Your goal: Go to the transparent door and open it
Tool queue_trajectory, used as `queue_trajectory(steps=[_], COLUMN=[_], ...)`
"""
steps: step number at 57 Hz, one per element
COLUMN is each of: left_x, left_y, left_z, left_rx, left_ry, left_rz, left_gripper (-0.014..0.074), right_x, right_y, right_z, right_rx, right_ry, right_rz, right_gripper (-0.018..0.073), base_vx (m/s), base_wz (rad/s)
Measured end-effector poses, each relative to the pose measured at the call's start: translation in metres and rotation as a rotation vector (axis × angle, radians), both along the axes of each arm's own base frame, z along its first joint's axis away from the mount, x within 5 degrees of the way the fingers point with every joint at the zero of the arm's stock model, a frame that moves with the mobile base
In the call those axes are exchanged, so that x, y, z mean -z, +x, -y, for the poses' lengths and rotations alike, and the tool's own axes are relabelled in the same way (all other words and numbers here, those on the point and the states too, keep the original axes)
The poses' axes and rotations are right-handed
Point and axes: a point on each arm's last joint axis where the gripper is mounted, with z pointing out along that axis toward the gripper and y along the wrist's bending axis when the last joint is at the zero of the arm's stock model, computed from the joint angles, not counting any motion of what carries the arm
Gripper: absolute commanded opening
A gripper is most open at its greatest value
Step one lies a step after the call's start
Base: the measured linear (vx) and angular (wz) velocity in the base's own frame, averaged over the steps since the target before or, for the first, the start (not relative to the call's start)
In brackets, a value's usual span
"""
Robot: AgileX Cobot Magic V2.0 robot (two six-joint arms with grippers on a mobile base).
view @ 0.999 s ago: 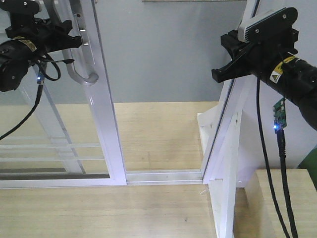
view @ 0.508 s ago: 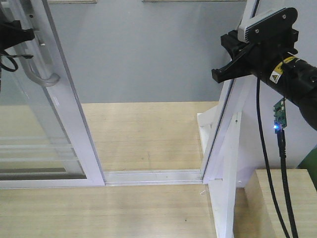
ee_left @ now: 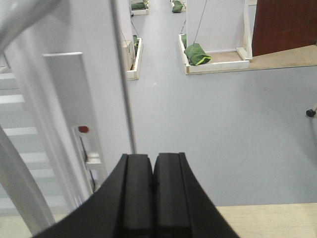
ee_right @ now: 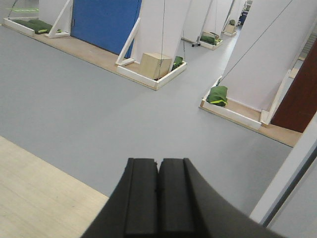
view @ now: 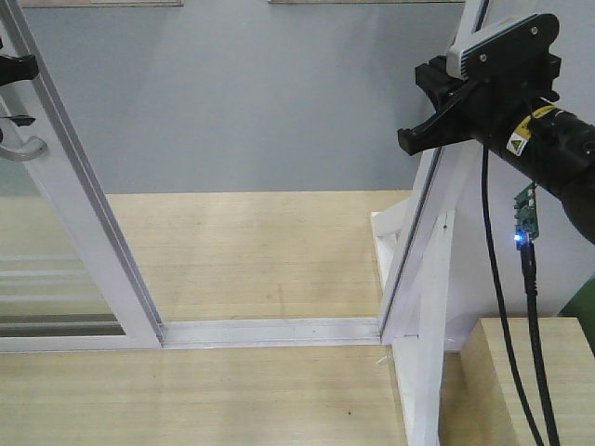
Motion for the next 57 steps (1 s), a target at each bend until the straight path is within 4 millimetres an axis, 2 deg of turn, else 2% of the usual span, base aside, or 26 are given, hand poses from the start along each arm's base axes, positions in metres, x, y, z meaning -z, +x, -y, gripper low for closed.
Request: queue_trajectory(steps=[9,15,28,36,44,51,57], left_x=[-0.014,-0.021,-0.036,-0.04,-0.031,-0.021,-0.007], left_y=[-0.027,-0.052,-0.11,-0.144,-0.176,-0.203,-0.223], left_z=[0.004,0.012,0.036,0.043,0.049,0.055,0.062], left_rx=[-0.002,0.028,0.168,0.21,0.259,0.307,0.375], left_ry=[-0.047,-0.063,-0.027,-0.068,-0.088,-0.117,-0.126], left_rz=[0.043,0.07,0.157,0.194,0.189,0.172,0.142], left_gripper=[-0.0006,-0.0006,-0.0006,-0.0006,-0.0006,-0.0006,-0.0006], right_x=[-0.002,-0.009,-0.026,-0.042,-0.052,-0.05,-0.04], right_y=[-0.001,-0.006,-0.031,-0.059,-0.096,-0.13,-0.157], right_z=[0.0,0.003,0.018,0.028,0.038,0.049,0.057], right_rx=[0.009,0.031,0.133,0.158,0.17,0.188,0.208], right_ry=[0.039,0.083,0.032,0.037,0.061,0.073,0.08], right_rz=[-0.012,-0.033,-0.141,-0.112,-0.06,-0.036,-0.037], right_gripper=[-0.0006,-0.0006,-0.0006,-0.0004,-0.0004,-0.0004,-0.0004], base_vx=[0.0,0.0,0.0,0.0,0.0,0.0,0.0], base_wz=[0.0,0.0,0.0,0.0,0.0,0.0,0.0])
